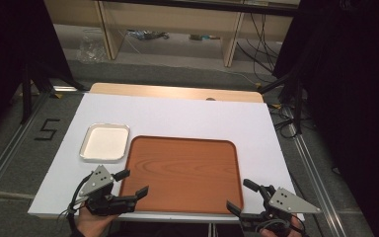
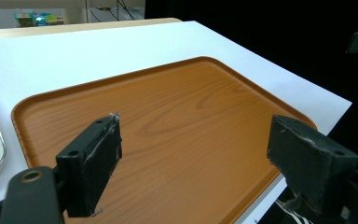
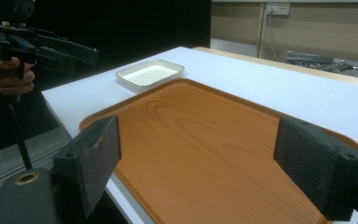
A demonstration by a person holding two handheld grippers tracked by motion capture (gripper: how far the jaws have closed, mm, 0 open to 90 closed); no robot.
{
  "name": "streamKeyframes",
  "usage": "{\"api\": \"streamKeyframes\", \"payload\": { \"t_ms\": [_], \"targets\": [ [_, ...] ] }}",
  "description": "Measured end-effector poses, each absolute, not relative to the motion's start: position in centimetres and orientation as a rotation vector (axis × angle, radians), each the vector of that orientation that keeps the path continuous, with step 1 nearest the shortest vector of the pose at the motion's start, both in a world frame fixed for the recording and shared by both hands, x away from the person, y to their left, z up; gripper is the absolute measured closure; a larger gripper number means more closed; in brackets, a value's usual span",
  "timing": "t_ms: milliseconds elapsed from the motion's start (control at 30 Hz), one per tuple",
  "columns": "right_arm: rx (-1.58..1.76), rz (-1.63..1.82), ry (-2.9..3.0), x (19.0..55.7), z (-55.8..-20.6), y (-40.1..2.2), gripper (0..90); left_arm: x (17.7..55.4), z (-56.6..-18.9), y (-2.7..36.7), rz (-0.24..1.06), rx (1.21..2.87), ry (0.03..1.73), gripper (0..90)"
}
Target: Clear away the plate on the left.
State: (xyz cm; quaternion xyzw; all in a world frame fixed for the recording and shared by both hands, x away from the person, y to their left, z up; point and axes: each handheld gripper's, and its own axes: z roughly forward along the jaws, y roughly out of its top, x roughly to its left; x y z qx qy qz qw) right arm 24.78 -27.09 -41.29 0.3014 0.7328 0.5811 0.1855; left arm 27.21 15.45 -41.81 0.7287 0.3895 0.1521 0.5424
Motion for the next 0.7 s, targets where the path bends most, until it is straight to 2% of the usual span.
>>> {"api": "streamKeyframes", "payload": {
  "t_ms": [700],
  "targets": [
    [0.853,1.610,2.092,24.76,-41.20,-27.24,16.0,27.36,-41.89,15.51,0.355,1.717,0.957,17.6]
  ]
}}
